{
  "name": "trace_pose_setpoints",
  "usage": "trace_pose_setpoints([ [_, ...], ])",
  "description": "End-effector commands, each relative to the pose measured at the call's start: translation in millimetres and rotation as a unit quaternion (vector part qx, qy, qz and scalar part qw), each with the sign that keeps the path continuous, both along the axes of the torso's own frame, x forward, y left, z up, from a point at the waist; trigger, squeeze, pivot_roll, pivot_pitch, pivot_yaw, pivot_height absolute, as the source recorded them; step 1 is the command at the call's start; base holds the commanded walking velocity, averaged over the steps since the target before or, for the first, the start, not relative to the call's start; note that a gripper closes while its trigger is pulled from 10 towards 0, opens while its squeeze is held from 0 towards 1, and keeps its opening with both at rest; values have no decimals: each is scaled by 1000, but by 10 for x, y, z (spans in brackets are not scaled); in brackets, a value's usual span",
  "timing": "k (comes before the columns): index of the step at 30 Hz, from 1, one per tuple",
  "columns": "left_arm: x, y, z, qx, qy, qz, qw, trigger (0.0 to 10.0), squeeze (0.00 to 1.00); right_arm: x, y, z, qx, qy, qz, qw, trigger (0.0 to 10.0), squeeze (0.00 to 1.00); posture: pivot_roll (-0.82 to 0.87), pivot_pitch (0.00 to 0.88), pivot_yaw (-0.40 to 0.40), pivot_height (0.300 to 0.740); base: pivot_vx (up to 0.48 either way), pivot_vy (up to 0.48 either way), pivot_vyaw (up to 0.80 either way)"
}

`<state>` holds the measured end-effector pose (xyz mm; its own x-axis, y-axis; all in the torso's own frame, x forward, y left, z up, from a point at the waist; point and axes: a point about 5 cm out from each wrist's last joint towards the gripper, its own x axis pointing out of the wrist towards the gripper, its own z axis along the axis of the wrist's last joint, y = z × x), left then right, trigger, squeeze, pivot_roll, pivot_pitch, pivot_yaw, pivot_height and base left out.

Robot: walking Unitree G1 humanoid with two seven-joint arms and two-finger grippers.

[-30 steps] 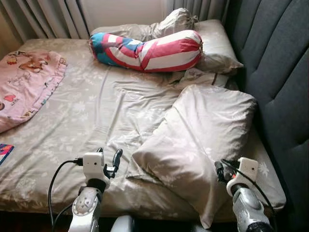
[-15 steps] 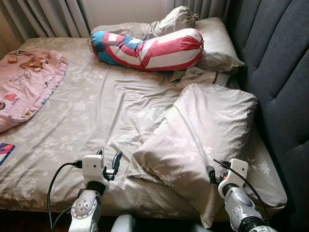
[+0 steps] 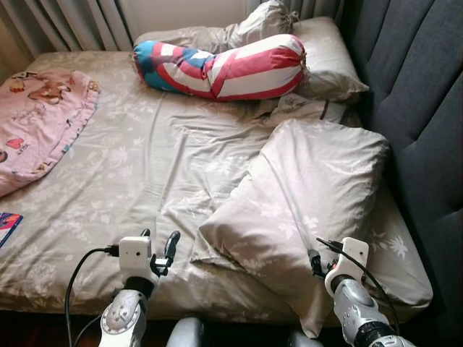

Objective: Clean up the room

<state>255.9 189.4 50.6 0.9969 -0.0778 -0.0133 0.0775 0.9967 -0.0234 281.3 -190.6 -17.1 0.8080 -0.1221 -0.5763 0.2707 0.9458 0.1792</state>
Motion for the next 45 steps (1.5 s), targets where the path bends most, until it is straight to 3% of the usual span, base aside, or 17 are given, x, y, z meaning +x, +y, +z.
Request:
trace_pose_setpoints([
  [1, -38, 15, -15, 5, 8, -5, 1000, 10000, 0, -203, 63, -196, 15, 56, 0, 998, 10000, 0, 130, 168, 50, 655, 0, 0, 0],
  [10, -83, 35, -18, 11, 15, -8, 1000, 10000, 0, -352, 157, -327, 34, 97, 12, 995, 10000, 0, 135, 185, 60, 655, 0, 0, 0],
  [19, -92, 24, -5, 17, 15, -14, 1000, 10000, 0, -391, 232, -364, 42, 110, 33, 993, 10000, 0, 158, 195, 66, 655, 0, 0, 0],
  [20, -92, 23, -2, 18, 15, -15, 1000, 10000, 0, -391, 238, -364, 41, 109, 35, 993, 0, 0, 158, 195, 66, 655, 0, 0, 0],
  [45, -52, -16, 0, 17, 21, -21, 999, 10000, 0, -375, 265, -355, 22, 109, 61, 992, 0, 0, 156, 166, 61, 655, 0, 0, 0],
])
